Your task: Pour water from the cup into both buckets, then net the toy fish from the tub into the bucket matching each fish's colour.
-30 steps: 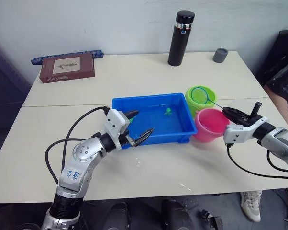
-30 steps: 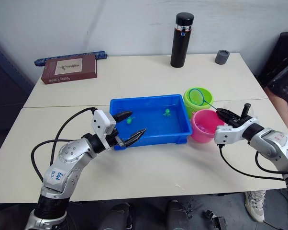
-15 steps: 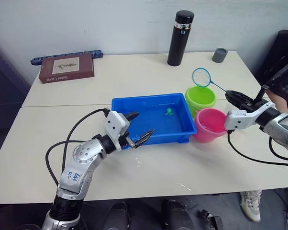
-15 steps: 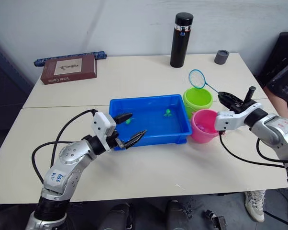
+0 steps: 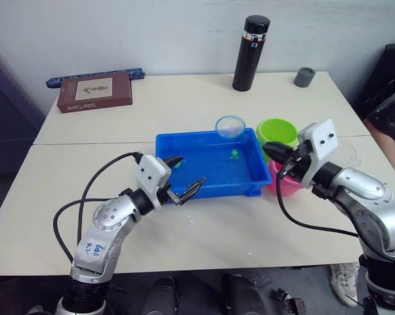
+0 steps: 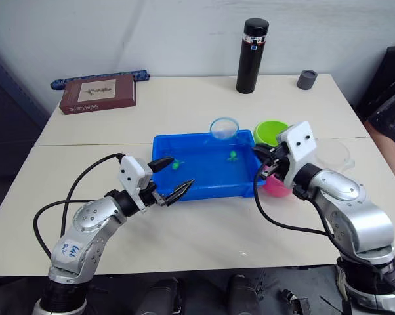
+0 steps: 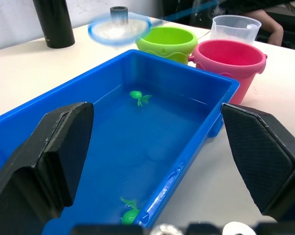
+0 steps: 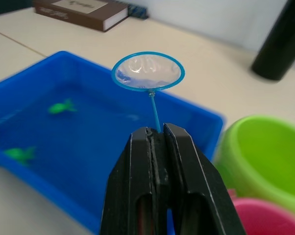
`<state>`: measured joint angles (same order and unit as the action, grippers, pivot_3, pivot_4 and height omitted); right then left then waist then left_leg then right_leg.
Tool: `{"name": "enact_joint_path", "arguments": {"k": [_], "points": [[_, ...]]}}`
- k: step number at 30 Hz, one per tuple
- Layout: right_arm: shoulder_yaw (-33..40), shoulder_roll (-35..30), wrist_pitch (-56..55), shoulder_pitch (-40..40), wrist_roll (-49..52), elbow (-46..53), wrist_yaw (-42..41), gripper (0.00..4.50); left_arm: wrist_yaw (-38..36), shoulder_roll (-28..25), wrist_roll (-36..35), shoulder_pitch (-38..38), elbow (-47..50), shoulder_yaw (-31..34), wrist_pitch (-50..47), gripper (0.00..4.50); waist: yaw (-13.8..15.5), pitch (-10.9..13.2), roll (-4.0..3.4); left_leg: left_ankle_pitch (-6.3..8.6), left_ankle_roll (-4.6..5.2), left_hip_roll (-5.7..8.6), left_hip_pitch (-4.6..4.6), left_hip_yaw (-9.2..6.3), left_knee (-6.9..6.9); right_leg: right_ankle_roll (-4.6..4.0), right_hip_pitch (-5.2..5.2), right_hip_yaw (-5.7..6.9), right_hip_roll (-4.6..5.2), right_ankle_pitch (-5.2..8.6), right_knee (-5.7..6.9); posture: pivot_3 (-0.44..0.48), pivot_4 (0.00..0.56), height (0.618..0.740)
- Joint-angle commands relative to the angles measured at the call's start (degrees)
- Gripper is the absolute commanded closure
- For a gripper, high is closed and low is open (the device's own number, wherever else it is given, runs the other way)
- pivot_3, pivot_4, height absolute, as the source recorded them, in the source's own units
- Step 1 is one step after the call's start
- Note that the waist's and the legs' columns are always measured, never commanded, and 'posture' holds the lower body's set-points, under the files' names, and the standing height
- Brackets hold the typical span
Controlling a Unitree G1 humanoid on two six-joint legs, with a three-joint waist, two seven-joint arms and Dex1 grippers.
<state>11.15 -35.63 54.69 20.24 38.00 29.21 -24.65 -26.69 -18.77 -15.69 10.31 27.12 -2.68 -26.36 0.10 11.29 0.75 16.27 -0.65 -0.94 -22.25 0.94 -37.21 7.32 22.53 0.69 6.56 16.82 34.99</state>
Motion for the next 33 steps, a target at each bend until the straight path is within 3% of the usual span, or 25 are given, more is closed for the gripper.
{"name": "enact_joint_path", "arguments": {"k": [1,11,24,33], "points": [[3.53,0.73,11.94,-1.94,9.64,4.85,2.51,4.50,0.91,-0.01,-0.99,-0.84,3.76,0.73,-0.35,0.04,0.00,0.00,0.00,0.00,0.00,0.01,-0.02,-0.01,0.03,-0.02,0.02,0.01,0.00,0.01,-0.02,0.000,0.150,0.740],[4.44,3.58,17.23,-6.74,11.91,4.62,8.36,4.50,1.18,-0.02,-0.95,-0.76,4.02,0.56,-0.80,0.04,-0.10,0.00,0.00,0.03,0.02,0.10,-0.05,0.01,0.02,-0.04,0.07,0.04,-0.06,0.03,-0.03,0.000,0.150,0.740],[5.24,8.95,17.05,-1.29,8.83,-5.68,14.97,4.50,1.15,-0.12,-0.90,-0.22,4.23,0.37,-1.10,0.04,-0.13,0.00,0.00,0.02,0.02,0.09,-0.07,0.01,0.05,-0.04,0.08,0.05,-0.09,0.03,-0.03,0.000,0.150,0.740],[4.32,9.29,13.37,0.90,4.99,-9.67,14.92,4.50,1.75,-0.10,-0.82,-0.66,5.04,0.48,-1.75,0.04,-0.15,0.00,0.00,0.02,0.02,0.10,-0.07,0.01,0.04,-0.04,0.08,0.04,-0.09,0.03,-0.03,0.000,0.150,0.740]]}}
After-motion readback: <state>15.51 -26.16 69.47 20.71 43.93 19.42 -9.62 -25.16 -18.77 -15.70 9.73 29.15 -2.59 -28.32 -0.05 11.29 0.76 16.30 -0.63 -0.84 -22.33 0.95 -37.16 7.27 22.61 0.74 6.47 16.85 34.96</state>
